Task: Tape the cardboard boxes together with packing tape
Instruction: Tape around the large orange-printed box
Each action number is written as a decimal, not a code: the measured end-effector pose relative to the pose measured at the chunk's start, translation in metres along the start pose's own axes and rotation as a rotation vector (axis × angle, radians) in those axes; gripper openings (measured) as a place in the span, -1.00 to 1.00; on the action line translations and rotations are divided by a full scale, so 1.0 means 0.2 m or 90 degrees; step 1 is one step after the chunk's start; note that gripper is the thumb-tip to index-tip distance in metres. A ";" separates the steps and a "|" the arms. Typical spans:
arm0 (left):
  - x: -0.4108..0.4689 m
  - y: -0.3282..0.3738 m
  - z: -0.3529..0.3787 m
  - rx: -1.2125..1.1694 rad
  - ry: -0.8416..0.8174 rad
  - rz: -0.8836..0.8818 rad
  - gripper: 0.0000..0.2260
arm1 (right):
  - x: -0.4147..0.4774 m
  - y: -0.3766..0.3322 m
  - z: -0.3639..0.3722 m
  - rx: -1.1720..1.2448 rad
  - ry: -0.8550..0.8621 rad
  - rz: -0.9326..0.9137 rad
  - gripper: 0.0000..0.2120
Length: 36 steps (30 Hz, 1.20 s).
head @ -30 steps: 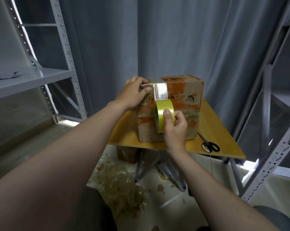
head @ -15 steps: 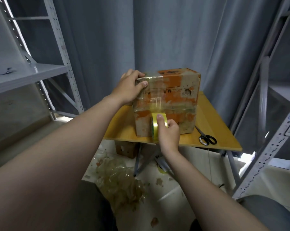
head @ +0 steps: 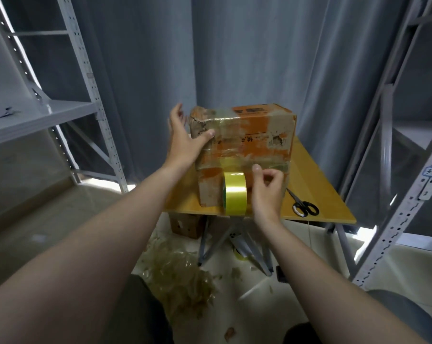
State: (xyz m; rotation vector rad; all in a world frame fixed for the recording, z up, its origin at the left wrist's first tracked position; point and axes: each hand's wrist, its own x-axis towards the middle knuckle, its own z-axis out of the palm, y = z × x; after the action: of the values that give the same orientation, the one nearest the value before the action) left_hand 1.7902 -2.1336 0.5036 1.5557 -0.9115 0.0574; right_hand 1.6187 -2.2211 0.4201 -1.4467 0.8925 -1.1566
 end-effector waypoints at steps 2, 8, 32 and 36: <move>-0.07 -0.07 0.02 -0.055 0.002 -0.090 -0.18 | 0.06 0.02 -0.07 -0.042 0.050 -0.014 -0.78; -0.23 -0.33 0.09 0.044 -0.066 -0.334 -0.47 | 0.24 0.09 -0.19 -0.134 -0.054 0.144 -0.68; -0.18 0.18 0.02 -0.012 -0.070 -0.246 -0.75 | 0.21 -0.38 -0.10 -0.289 -0.028 0.006 -0.67; -0.17 0.21 0.05 -0.006 -0.141 -0.279 -0.59 | 0.21 -0.33 -0.13 -0.293 -0.072 -0.006 -0.65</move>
State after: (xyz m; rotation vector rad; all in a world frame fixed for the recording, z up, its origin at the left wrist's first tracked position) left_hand 1.7384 -2.1223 0.5175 1.7448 -0.7194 -0.4371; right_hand 1.6017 -2.2544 0.4924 -1.8668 1.1202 -0.8986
